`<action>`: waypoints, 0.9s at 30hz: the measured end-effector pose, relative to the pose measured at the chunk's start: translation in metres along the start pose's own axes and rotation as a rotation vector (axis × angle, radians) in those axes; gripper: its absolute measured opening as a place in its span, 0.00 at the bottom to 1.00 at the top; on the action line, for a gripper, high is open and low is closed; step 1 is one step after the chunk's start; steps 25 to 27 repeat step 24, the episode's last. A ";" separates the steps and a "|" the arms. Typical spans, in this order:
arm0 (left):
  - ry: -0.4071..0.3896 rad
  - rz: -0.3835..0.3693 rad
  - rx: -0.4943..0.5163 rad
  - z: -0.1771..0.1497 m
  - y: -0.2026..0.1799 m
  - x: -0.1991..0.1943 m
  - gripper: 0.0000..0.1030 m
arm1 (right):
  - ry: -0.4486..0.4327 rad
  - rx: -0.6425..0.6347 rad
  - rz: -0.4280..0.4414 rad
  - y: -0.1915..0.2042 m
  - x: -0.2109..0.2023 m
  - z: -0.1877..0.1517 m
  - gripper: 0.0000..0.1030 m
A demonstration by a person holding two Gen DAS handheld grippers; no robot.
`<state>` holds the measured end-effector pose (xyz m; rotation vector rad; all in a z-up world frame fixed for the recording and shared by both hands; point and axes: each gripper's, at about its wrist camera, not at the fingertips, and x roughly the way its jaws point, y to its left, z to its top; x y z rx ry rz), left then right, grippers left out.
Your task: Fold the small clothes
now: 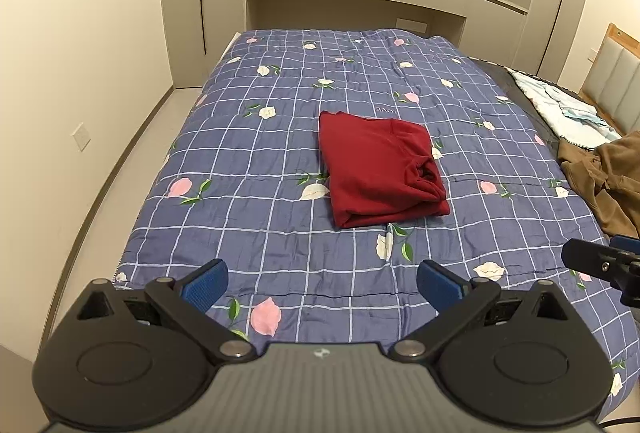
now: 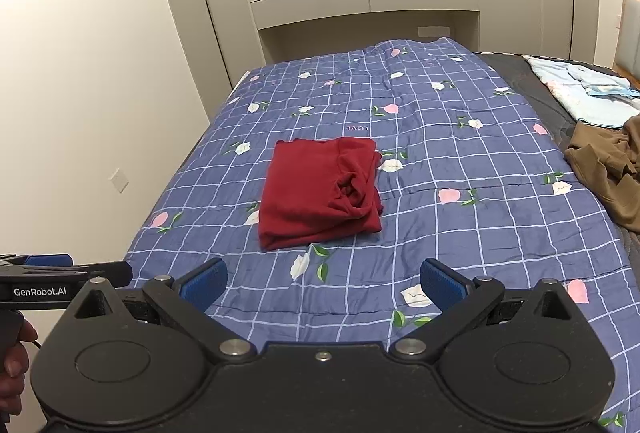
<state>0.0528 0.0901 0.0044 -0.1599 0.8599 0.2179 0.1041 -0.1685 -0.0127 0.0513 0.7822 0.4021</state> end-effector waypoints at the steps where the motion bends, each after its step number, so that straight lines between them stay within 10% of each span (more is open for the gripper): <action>1: 0.000 0.001 0.000 0.000 0.001 0.000 0.99 | 0.001 -0.001 0.001 0.000 0.000 0.000 0.99; 27: 0.019 -0.038 0.001 0.001 -0.009 -0.001 0.99 | 0.008 -0.001 0.015 -0.004 0.000 -0.003 0.99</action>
